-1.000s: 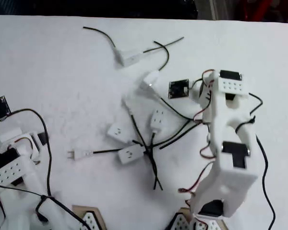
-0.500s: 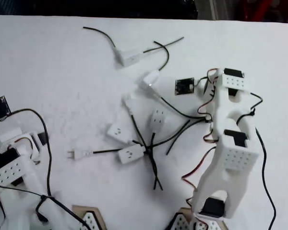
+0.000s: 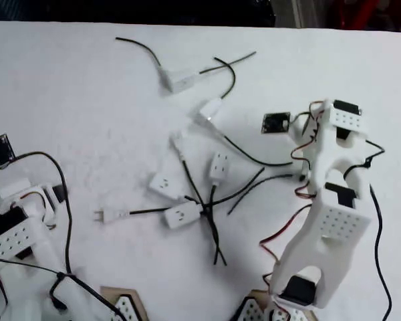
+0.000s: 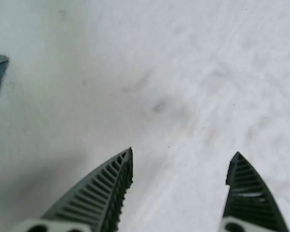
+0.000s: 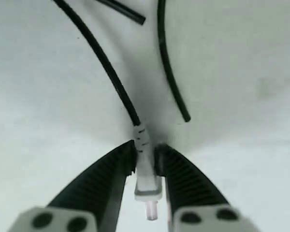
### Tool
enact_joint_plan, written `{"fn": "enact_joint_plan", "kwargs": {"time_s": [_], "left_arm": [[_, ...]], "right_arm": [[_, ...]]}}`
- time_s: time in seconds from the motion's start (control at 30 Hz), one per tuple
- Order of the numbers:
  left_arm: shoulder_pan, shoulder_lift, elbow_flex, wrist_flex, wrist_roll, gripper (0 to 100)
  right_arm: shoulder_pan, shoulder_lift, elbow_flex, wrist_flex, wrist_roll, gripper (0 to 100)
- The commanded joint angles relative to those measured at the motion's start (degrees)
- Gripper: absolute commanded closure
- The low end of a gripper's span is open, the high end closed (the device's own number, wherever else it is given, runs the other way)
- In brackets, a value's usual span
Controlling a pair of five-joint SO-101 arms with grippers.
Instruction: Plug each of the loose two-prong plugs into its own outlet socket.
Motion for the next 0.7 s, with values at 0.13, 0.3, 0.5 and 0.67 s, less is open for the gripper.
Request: {"fn": "enact_joint_plan", "kwargs": {"time_s": [0.13, 0.3, 0.5, 0.67], "left_arm": [[-0.40, -1.27, -0.26, -1.41, 0.00, 69], [-0.40, -1.27, -0.26, -1.41, 0.00, 69], [-0.40, -1.27, -0.26, -1.41, 0.00, 69], [-0.40, -1.27, -0.26, -1.41, 0.00, 69]], "right_arm": [[1.27, -7.96, 0.62, 12.70, 0.00, 98.1], [1.01, -16.13, 2.99, 14.37, -7.30, 98.1], [-0.84, -23.87, 8.62, 14.11, -18.20, 98.1], [-0.92, -30.46, 12.40, 7.78, -30.51, 98.1]]}}
